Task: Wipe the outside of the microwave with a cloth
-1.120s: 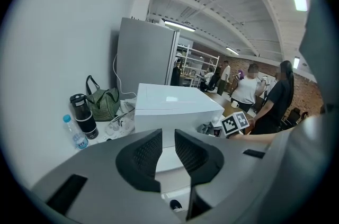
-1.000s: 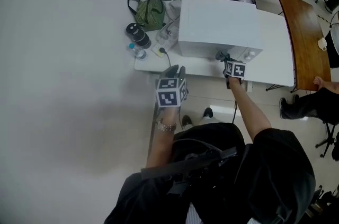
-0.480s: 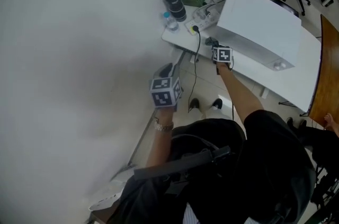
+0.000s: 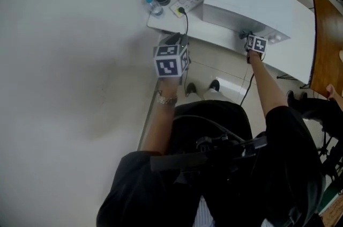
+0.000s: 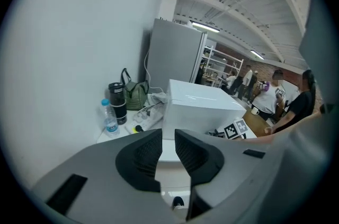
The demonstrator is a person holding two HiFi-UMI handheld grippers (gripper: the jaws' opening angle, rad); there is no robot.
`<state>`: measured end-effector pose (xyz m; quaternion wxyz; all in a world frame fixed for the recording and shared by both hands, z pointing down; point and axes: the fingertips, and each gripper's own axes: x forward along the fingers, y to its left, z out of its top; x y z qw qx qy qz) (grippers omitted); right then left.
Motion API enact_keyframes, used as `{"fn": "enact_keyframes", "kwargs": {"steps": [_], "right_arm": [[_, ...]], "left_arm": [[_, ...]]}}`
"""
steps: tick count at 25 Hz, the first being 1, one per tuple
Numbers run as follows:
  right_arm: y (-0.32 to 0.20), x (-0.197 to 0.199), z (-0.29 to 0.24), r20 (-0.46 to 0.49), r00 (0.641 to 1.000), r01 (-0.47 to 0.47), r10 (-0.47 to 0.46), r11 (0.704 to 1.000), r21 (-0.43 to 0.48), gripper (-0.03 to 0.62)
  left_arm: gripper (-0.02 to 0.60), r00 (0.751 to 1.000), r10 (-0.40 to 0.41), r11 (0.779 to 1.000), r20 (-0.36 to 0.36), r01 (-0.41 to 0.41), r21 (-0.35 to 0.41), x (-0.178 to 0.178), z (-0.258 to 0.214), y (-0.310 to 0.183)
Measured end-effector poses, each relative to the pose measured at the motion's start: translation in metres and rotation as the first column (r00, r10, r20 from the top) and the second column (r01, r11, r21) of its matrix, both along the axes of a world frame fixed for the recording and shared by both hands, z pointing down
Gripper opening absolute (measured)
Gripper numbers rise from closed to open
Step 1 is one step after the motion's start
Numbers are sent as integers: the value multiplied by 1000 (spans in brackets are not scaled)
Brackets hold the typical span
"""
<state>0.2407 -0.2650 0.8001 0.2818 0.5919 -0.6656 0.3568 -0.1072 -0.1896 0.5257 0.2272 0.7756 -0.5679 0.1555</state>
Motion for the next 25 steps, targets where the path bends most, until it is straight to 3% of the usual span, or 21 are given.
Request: {"fn": "enact_keyframes", "kwargs": {"steps": [3, 7, 12, 15, 18, 20, 25], "right_arm": [[16, 31, -19, 68, 990, -125, 121, 990, 58, 31], [28, 20, -58, 152, 981, -147, 123, 976, 158, 31], [20, -74, -143, 226, 971, 0, -76, 947, 320, 31], [2, -125, -211, 246, 951, 70, -190, 903, 425, 31], [-29, -149, -275, 219, 940, 117, -263, 847, 518, 31], [-67, -152, -295, 170, 941, 169, -292, 843, 511, 31], [-179, -158, -276, 118, 940, 278, -320, 919, 281, 31]], "left_arm": [[77, 994, 112, 994, -16, -112, 19, 37, -7, -13], [77, 969, 245, 969, -23, -244, 44, 80, -16, -24], [77, 939, 343, 938, -41, -340, 68, 104, -24, -29], [77, 930, 361, 931, -68, -354, 90, 107, -25, -32], [77, 927, 368, 929, -68, -363, 72, 108, -14, -28], [76, 933, 357, 933, -53, -353, 61, 102, -9, -31], [58, 961, 275, 960, -39, -272, 66, 85, -18, -65]]}}
